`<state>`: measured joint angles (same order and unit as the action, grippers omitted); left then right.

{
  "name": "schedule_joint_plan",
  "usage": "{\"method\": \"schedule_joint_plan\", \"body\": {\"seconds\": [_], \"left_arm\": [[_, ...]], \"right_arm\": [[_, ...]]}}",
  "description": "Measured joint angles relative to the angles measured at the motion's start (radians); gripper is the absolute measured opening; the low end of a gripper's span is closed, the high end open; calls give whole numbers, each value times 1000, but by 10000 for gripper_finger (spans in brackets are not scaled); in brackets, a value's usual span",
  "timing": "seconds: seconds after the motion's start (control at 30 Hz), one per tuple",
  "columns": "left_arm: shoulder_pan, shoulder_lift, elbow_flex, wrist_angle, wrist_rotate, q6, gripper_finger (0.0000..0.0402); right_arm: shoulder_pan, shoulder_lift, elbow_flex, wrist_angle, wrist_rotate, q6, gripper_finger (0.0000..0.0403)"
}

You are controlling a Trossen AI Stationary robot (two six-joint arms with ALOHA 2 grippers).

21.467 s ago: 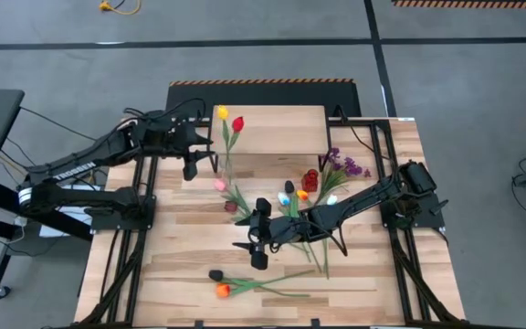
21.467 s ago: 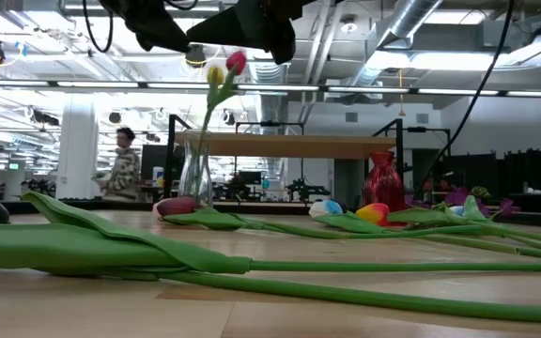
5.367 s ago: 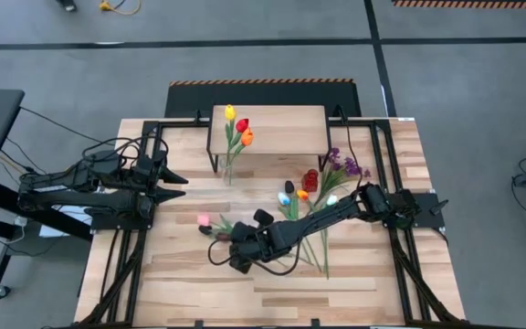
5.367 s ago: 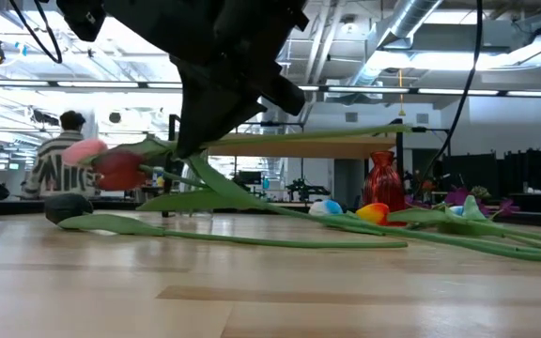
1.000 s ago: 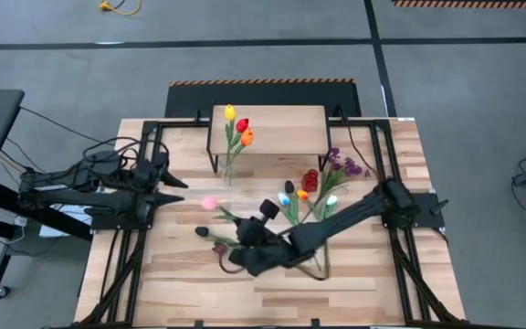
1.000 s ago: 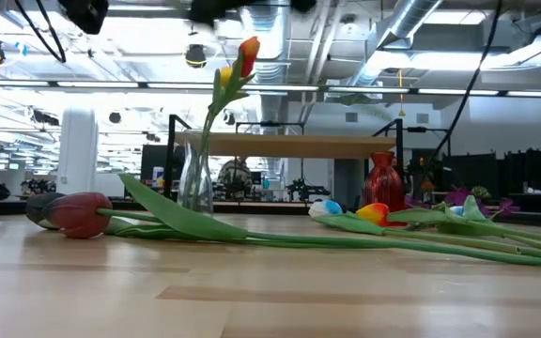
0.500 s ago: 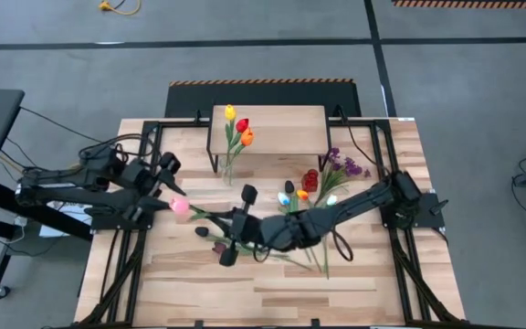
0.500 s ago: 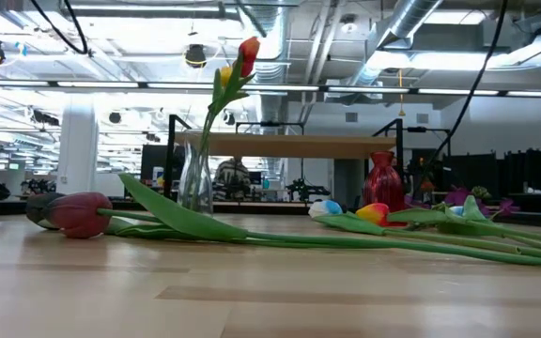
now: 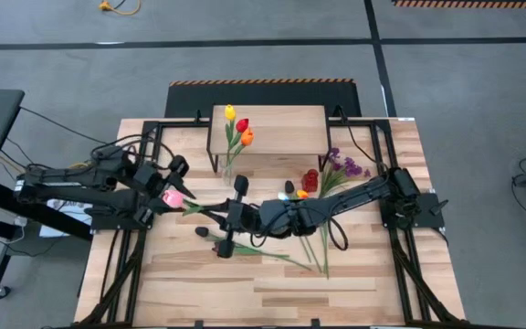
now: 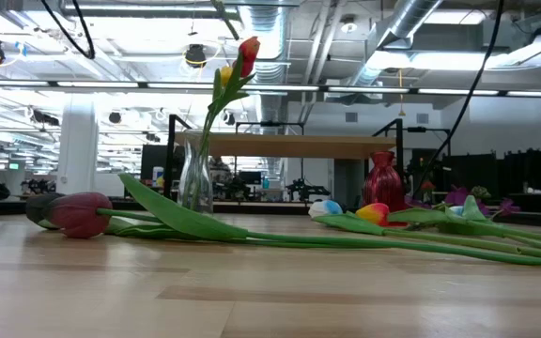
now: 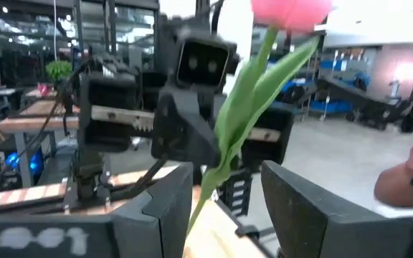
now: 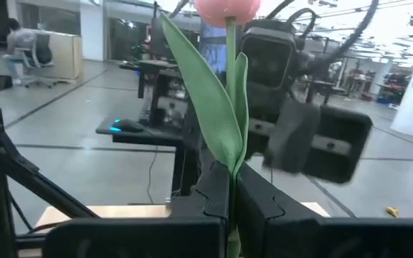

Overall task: Pick and place flowers into a vace then onto a shelf
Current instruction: Put the pink flower into the transparent vase

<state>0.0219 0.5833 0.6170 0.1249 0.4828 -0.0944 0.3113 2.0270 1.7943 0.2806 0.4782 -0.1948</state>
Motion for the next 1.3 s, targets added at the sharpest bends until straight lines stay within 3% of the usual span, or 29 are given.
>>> {"method": "schedule_joint_plan", "body": {"seconds": [0.23,1.3], "left_arm": [[0,73,0,19,4,7,157],[0,73,0,138,-19,-23,158]], "right_arm": [[-22,0,0,-4,-8,3,0],[-59,0,0,-42,-44,12,1]]}}
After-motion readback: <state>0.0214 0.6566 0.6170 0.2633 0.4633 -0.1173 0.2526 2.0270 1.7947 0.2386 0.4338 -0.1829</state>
